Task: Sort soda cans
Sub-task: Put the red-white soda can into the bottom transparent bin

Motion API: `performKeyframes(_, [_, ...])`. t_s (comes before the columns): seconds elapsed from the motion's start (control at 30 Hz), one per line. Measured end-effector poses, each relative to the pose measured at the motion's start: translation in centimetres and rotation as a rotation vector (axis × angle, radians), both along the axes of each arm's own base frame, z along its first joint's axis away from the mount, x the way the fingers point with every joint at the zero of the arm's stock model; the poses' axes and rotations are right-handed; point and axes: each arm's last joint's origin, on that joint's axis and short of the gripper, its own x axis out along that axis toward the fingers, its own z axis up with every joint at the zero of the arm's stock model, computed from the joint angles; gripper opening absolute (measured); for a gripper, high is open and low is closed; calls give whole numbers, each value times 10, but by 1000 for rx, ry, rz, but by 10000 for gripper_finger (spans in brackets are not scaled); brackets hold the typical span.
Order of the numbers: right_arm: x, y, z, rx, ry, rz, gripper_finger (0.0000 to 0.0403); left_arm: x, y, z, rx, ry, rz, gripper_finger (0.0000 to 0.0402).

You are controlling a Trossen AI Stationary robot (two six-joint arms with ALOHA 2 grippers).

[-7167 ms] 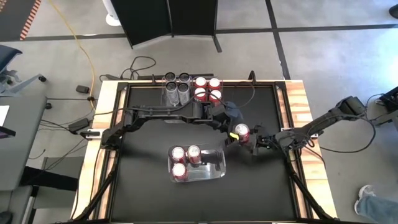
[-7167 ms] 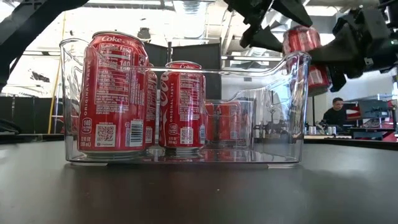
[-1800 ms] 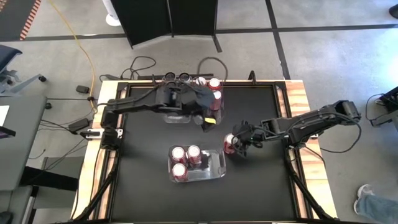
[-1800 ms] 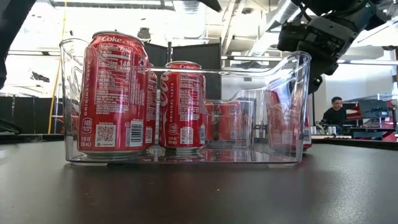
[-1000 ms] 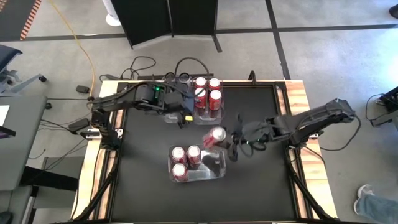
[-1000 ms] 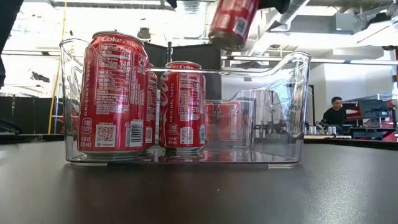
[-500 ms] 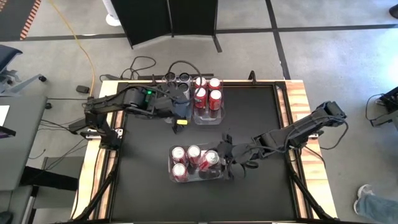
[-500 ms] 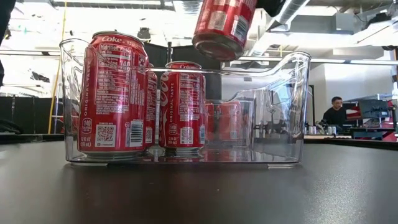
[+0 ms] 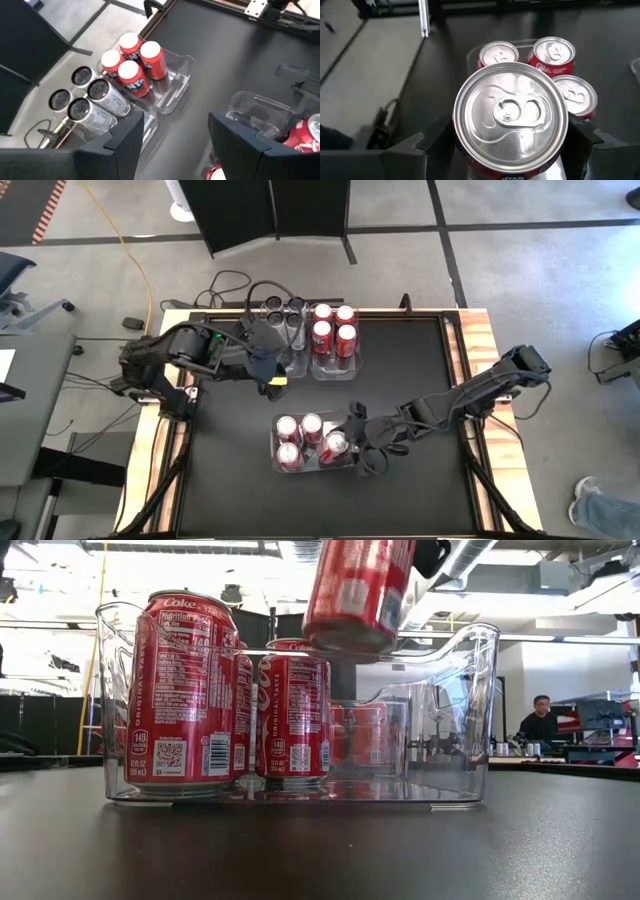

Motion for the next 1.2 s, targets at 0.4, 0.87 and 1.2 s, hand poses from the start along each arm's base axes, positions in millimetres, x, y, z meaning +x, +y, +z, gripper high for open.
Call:
performKeyframes(0.4, [32, -4, -41, -93, 36, 138, 270, -12, -2, 8, 22, -19, -30, 215])
performKeyframes(0.87, [58, -9, -84, -134, 80, 265, 273, -10, -2, 7, -5, -29, -10, 215])
performKeyframes(1.2, [59, -12, -83, -138, 51, 267, 320, -11, -2, 7, -50, -43, -2, 215])
